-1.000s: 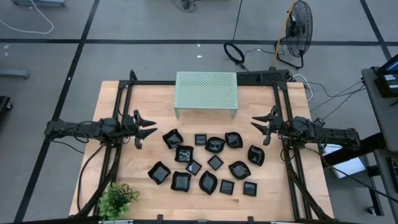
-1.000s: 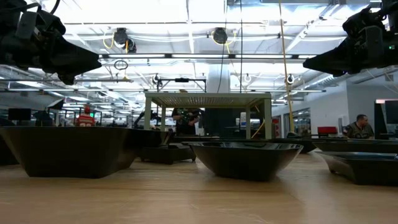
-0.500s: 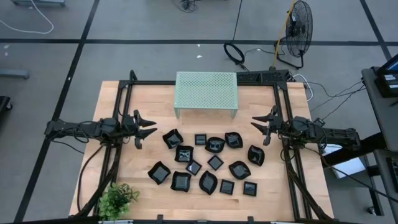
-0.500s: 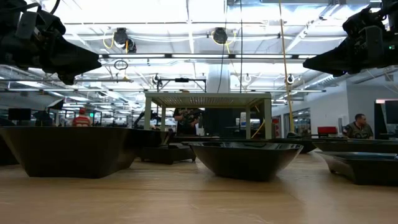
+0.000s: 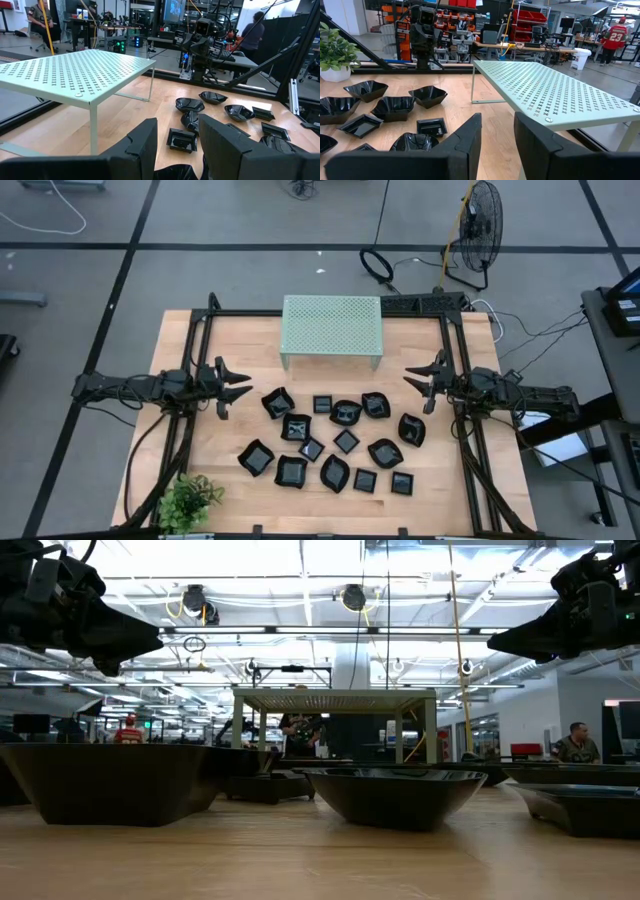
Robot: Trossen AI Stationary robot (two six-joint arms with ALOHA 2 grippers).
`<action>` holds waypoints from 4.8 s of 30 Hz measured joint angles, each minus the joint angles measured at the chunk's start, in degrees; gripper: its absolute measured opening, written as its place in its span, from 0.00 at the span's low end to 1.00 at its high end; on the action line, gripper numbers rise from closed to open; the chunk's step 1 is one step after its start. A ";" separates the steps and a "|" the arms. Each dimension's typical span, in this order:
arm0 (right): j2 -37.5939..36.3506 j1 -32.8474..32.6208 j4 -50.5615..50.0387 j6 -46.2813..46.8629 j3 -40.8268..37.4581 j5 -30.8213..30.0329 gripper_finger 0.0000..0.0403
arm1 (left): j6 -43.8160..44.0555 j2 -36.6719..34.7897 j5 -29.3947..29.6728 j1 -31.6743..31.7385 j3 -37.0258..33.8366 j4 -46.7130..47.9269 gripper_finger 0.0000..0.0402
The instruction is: Pick & Place Mini shaped plates
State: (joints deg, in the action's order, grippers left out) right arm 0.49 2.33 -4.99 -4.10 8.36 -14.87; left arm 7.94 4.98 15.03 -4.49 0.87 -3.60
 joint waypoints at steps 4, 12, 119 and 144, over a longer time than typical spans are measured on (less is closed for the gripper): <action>0.01 0.00 0.34 0.00 0.00 -0.02 0.25 | -0.01 0.02 0.01 0.02 0.02 0.00 0.36; 0.00 -0.15 0.44 23.67 0.00 -0.07 0.25 | 0.00 0.00 0.02 0.02 0.02 0.00 0.36; 85.00 -43.54 -19.23 58.45 35.36 18.23 0.01 | 0.00 -0.01 0.06 -0.01 0.02 0.01 0.36; 70.84 -42.18 -18.03 55.94 35.30 21.15 0.00 | 0.00 0.02 0.08 -0.01 0.02 0.02 0.36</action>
State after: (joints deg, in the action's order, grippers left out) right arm 71.34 -39.86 -23.03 51.84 43.66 6.28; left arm 7.94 4.99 15.11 -4.49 0.89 -3.58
